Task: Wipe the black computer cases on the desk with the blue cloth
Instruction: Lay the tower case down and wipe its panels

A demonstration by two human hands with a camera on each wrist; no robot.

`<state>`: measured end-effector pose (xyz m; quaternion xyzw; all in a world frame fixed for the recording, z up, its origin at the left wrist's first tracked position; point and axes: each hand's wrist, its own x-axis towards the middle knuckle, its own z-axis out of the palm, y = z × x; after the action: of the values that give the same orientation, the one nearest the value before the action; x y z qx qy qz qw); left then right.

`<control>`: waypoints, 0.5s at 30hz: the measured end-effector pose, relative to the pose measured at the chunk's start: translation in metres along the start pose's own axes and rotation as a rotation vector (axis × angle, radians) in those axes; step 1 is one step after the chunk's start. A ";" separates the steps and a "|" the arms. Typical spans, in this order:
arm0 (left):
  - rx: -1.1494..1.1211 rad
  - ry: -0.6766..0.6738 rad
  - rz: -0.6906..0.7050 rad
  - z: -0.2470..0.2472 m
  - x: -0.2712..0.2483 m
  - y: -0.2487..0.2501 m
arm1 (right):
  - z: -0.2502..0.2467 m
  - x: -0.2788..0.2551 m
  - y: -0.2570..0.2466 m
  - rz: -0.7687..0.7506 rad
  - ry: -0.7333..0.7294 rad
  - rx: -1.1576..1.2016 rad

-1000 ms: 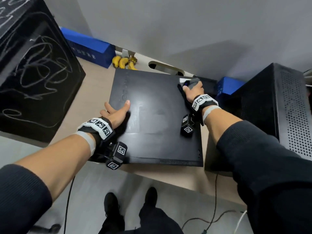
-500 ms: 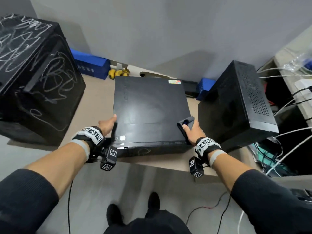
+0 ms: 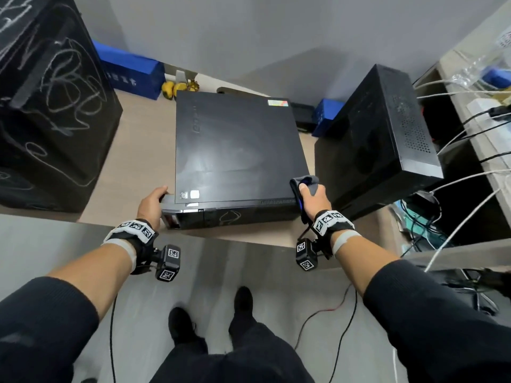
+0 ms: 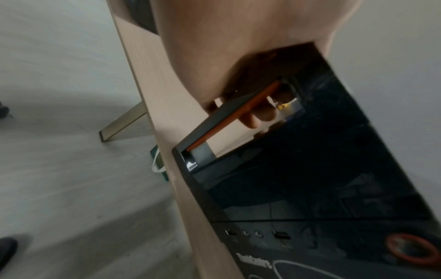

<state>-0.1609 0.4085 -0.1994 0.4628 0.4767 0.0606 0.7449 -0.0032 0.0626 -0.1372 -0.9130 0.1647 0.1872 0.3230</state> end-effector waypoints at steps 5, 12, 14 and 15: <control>-0.089 0.052 -0.016 0.002 -0.005 0.001 | 0.005 0.008 0.008 -0.019 0.004 0.076; -0.074 -0.037 0.058 0.037 -0.058 0.034 | -0.006 0.021 0.010 -0.011 0.005 0.187; -0.047 -0.112 0.099 0.045 -0.074 0.059 | -0.013 0.027 0.009 -0.014 -0.004 0.223; -0.008 -0.147 0.129 0.051 -0.083 0.071 | -0.015 0.029 0.009 -0.012 -0.009 0.240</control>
<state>-0.1415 0.3728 -0.0863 0.4929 0.3899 0.0760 0.7742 0.0221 0.0412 -0.1439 -0.8677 0.1789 0.1683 0.4321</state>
